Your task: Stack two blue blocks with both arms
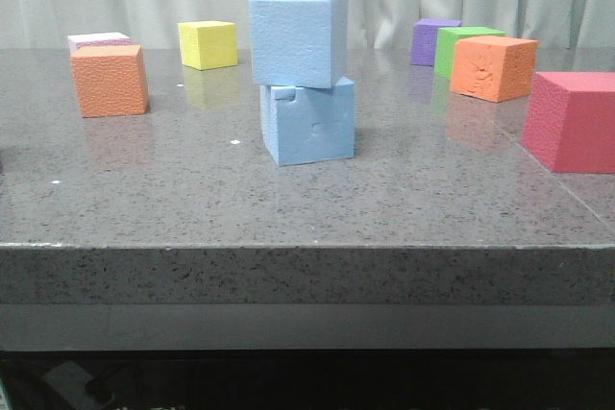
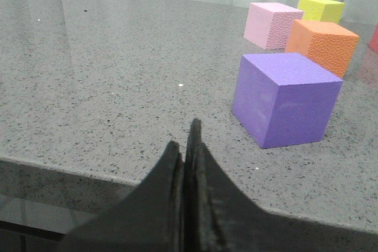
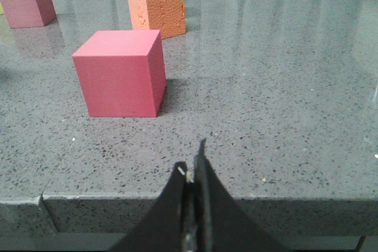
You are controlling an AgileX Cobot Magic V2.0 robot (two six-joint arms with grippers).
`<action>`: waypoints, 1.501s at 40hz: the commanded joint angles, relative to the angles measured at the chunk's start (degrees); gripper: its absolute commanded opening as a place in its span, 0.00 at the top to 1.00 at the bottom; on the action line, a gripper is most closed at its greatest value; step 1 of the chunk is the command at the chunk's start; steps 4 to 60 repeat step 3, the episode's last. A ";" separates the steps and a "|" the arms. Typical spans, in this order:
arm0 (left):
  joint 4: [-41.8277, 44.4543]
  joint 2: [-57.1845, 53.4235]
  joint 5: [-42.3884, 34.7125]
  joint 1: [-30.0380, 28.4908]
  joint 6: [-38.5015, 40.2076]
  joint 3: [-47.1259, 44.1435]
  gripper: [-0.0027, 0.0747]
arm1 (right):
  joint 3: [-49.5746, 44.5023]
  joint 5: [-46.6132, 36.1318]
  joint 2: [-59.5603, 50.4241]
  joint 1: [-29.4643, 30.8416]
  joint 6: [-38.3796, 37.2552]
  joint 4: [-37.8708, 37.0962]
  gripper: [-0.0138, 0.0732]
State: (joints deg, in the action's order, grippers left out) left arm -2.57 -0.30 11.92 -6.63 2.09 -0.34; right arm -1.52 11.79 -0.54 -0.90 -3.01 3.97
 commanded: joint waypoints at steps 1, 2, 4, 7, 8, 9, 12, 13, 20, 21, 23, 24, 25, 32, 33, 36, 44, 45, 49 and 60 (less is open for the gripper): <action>-0.55 -1.34 -4.78 -0.08 0.05 -2.07 0.99 | 0.01 -4.26 -1.15 0.37 0.47 0.27 0.92; -0.55 -1.34 -4.78 -0.08 0.05 -2.07 0.99 | 0.01 -4.26 -1.15 0.37 0.47 0.27 0.92; -0.55 -1.34 -4.78 -0.08 0.05 -2.07 0.99 | 0.01 -4.26 -1.15 0.37 0.47 0.27 0.92; -0.55 -1.34 -4.78 -0.08 0.05 -2.07 0.99 | 0.01 -4.26 -1.15 0.37 0.47 0.27 0.92; -0.55 -1.34 -4.78 -0.08 0.05 -2.07 0.99 | 0.01 -4.26 -1.15 0.37 0.47 0.27 0.92; -0.55 -1.34 -4.78 -0.08 0.05 -2.07 0.99 | 0.01 -4.26 -1.15 0.37 0.47 0.27 0.92; -0.55 -1.34 -4.78 -0.08 0.05 -2.07 0.99 | 0.01 -4.26 -1.15 0.37 0.47 0.27 0.92; -0.55 -1.34 -4.78 -0.08 0.05 -2.07 0.99 | 0.01 -4.26 -1.15 0.37 0.47 0.27 0.92; -0.55 -1.34 -4.78 -0.08 0.05 -2.07 0.99 | 0.01 -4.26 -1.15 0.37 0.47 0.27 0.92; -0.55 -1.34 -4.78 -0.08 0.05 -2.07 0.99 | 0.01 -4.26 -1.15 0.37 0.47 0.27 0.92; -0.55 -1.34 -4.78 -0.08 0.05 -2.07 0.99 | 0.01 -4.26 -1.15 0.37 0.47 0.27 0.92; -0.55 -1.34 -4.78 -0.08 0.05 -2.07 0.99 | 0.01 -4.26 -1.15 0.37 0.47 0.27 0.92; -0.55 -1.34 -4.78 -0.08 0.05 -2.07 0.99 | 0.01 -4.26 -1.15 0.37 0.47 0.27 0.92; -0.55 -1.34 -4.78 -0.08 0.05 -2.07 0.99 | 0.01 -4.26 -1.15 0.37 0.47 0.27 0.92; -0.55 -1.34 -4.78 -0.08 0.05 -2.07 0.99 | 0.01 -4.26 -1.15 0.37 0.47 0.27 0.92; -0.55 -1.34 -4.78 -0.08 0.05 -2.07 0.99 | 0.01 -4.26 -1.15 0.37 0.47 0.27 0.92; -0.55 -1.34 -4.78 -0.08 0.05 -2.07 0.99 | 0.01 -4.26 -1.15 0.37 0.47 0.27 0.92; -0.55 -1.34 -4.78 -0.08 0.05 -2.07 0.99 | 0.01 -4.26 -1.15 0.37 0.47 0.27 0.92; -0.55 -1.34 -4.78 -0.08 0.05 -2.07 0.99 | 0.01 -4.26 -1.15 0.37 0.47 0.27 0.92; -0.55 -1.34 -4.78 -0.08 0.05 -2.07 0.99 | 0.01 -4.26 -1.15 0.37 0.47 0.27 0.92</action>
